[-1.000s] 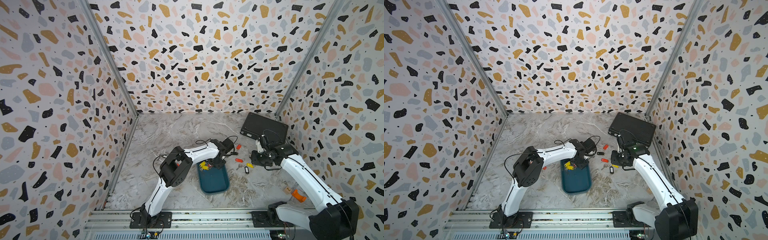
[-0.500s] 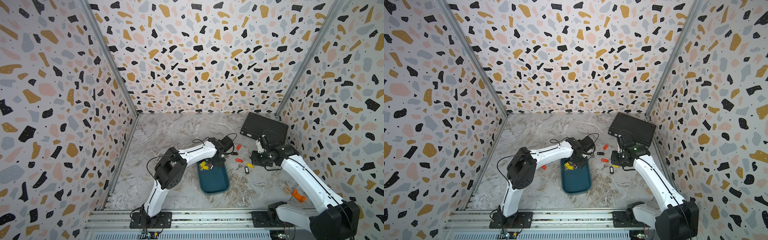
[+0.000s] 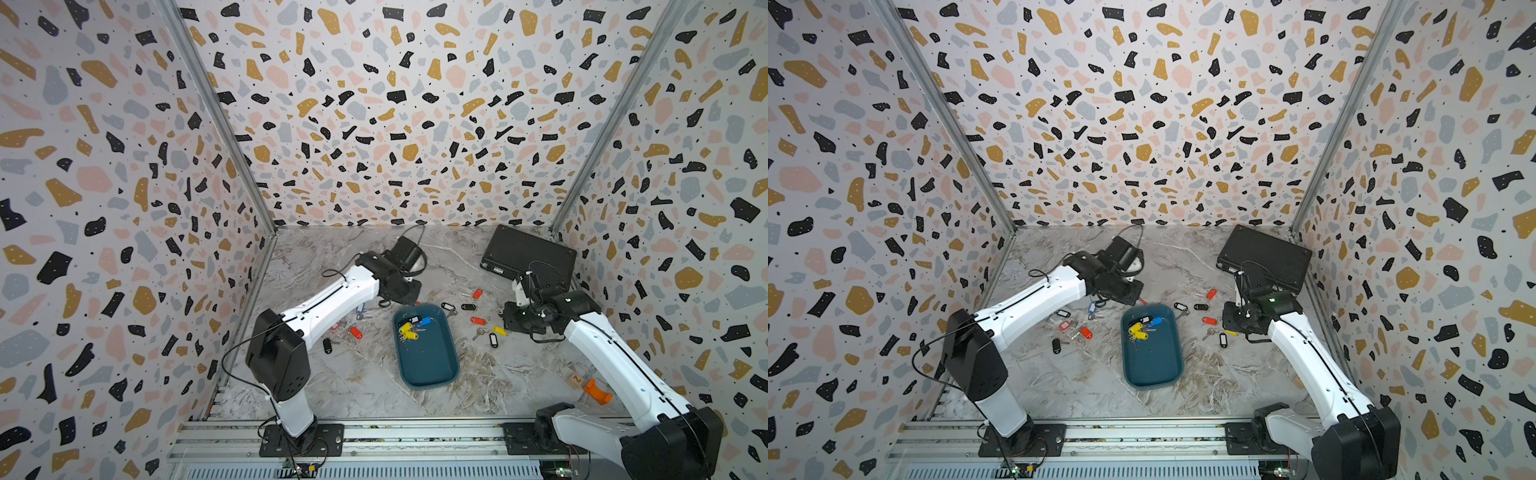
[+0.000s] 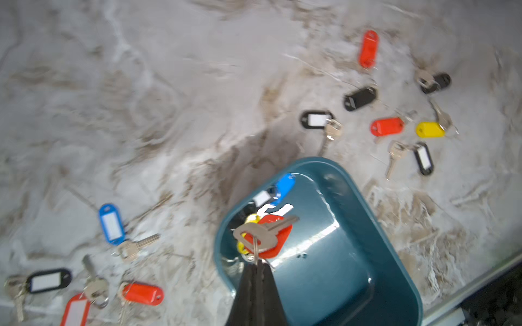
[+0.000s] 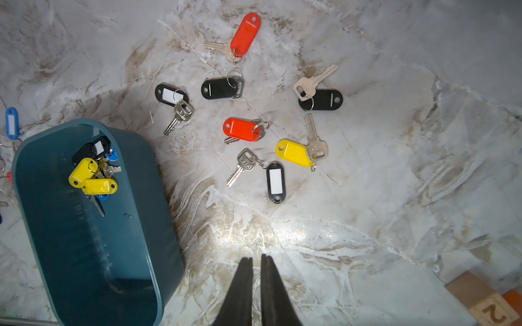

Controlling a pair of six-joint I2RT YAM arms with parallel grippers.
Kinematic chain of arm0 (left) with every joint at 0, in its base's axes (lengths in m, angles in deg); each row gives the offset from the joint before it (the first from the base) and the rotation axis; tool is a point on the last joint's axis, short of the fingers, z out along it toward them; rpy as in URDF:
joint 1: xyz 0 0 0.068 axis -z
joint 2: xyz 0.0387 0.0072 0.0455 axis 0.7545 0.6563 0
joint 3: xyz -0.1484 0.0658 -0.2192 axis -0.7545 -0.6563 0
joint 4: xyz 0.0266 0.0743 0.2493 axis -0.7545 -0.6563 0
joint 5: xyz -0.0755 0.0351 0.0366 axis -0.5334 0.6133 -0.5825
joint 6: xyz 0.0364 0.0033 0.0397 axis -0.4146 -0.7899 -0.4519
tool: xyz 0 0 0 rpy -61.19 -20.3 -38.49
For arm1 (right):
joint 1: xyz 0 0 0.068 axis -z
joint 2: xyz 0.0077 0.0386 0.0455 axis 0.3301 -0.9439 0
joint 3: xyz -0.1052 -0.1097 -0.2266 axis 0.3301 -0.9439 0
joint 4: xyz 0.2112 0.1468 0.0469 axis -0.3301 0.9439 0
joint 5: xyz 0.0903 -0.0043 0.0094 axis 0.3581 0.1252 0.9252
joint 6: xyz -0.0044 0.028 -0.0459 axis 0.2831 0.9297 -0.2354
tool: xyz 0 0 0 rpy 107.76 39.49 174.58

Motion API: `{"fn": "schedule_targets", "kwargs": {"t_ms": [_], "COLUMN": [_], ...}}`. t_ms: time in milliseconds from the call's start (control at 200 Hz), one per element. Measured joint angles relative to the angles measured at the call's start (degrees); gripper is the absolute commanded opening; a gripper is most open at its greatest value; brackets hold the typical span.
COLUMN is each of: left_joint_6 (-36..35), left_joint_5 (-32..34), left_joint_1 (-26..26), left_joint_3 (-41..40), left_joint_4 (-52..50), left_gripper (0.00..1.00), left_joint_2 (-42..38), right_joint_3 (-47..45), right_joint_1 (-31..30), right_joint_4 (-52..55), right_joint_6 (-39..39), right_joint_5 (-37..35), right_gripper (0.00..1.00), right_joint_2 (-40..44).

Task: Take the keys out of the storage box
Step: Pick up the key from the storage box, then place the key at the center of the board.

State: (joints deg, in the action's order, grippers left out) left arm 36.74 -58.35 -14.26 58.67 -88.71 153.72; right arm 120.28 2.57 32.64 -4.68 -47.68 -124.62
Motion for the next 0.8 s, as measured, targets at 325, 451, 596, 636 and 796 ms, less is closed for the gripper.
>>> {"fn": "schedule_targets", "kwargs": {"t_ms": [325,451,596,636,796], "left_joint_6": [3.30,3.87,4.70,4.81,5.01], "left_joint_5": [-4.28,-5.40,-6.10,-6.34,-6.43], "left_joint_1": [-17.53,-19.78,-23.50,-24.63,-27.52], "left_joint_3": [-4.17,-3.45,-3.41,-3.41,-3.23], "left_joint_4": [2.38,3.13,3.85,4.04,4.70], "left_gripper": [0.00,0.00,0.00,0.00,0.31], "left_joint_2": [4.52,10.69,14.21,14.53,14.78], "right_joint_3": [-1.38,-1.40,-1.40,-1.40,-1.20], "right_joint_1": [-1.07,-3.06,-6.36,-7.32,-11.52], "right_joint_4": [-0.46,-0.44,-0.44,-0.46,-0.42], "right_joint_6": [1.22,1.66,2.14,2.32,3.06], "right_joint_5": [3.98,4.31,4.31,4.26,3.72], "right_gripper": [0.13,0.13,0.14,0.14,0.18], "right_joint_2": [-0.02,-0.02,-0.17,-0.44,-2.89]}}
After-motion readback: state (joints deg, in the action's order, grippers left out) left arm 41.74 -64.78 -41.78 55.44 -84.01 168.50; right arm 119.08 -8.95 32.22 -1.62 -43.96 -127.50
